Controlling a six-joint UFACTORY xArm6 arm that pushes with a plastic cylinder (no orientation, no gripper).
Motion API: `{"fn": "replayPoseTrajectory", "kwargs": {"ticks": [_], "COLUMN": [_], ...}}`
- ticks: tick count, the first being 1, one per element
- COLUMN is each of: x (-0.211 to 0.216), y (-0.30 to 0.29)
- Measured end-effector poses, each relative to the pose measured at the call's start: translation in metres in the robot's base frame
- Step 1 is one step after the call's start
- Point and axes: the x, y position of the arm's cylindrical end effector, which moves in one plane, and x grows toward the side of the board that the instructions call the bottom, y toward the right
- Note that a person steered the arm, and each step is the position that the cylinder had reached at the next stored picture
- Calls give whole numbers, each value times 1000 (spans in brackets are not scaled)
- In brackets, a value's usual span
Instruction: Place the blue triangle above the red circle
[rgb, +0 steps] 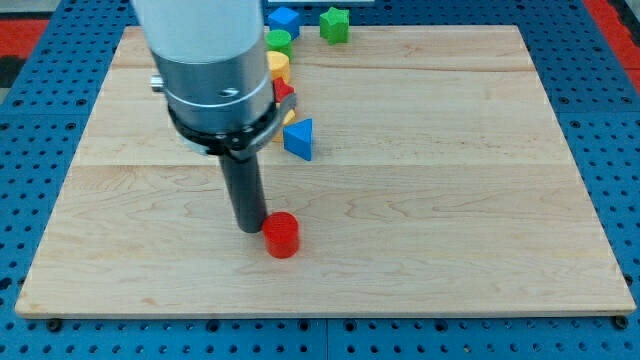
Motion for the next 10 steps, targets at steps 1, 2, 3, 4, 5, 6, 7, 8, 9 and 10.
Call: {"fn": "replayPoseTrajectory", "kwargs": {"ticks": [1, 2, 3, 4, 5, 6, 7, 8, 9, 10], "x": [-21, 4, 16, -16, -65, -120, -161, -172, -152, -127], "y": [15, 22, 35, 72, 94, 95, 76, 40, 44, 48]}}
